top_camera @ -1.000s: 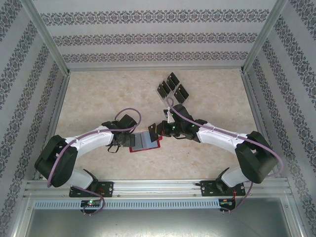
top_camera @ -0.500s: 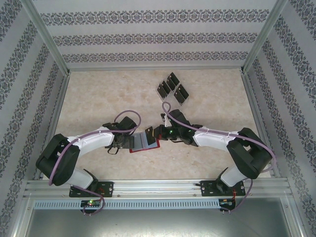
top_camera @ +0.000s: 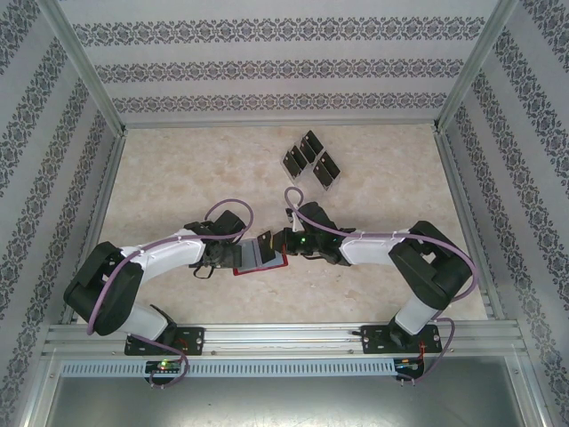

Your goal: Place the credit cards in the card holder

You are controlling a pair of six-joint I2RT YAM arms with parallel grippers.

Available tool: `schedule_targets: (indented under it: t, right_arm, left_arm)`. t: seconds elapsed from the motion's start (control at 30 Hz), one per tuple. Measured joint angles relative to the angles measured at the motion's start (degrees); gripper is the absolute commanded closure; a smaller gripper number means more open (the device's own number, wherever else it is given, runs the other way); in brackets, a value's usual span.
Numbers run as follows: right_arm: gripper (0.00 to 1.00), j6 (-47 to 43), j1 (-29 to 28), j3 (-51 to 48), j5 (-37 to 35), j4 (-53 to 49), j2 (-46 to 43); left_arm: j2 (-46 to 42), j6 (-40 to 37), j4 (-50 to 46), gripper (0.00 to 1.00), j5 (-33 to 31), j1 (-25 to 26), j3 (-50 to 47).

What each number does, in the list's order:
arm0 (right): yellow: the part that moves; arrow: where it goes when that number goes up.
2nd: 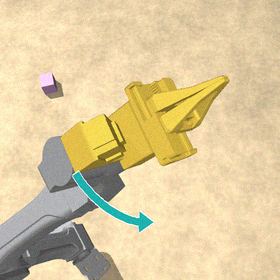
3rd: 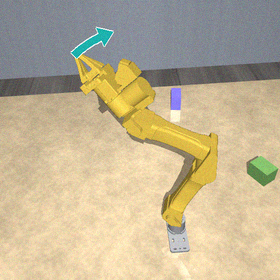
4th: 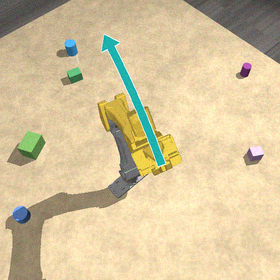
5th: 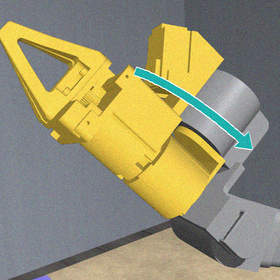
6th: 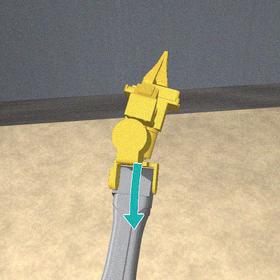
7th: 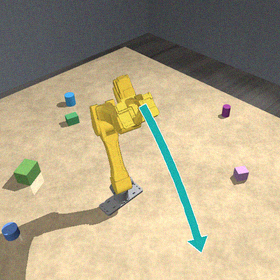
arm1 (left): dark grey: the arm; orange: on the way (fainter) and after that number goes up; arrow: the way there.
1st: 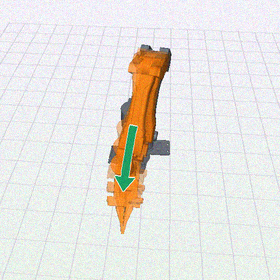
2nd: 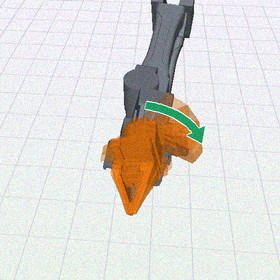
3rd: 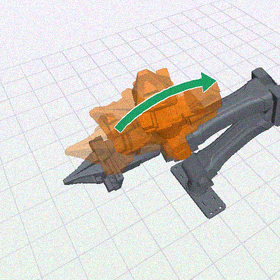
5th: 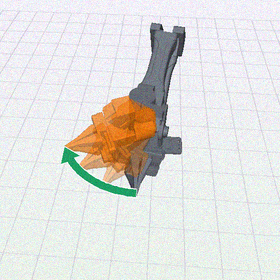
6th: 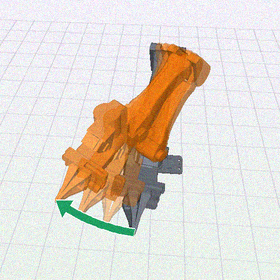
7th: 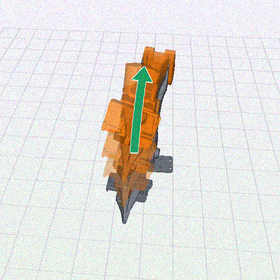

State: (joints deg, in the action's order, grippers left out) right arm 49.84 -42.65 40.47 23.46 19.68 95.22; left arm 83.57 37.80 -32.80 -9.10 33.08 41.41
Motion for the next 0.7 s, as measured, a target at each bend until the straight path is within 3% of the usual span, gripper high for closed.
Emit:
schedule_targets:
  t: [0.7]
  right_arm:
    - [1.0,3.3,-1.2,-0.5,0.7,6.0,3.6]
  left_arm:
    - [0.0,0.0,0.0,0.06,0.0,0.0,0.0]
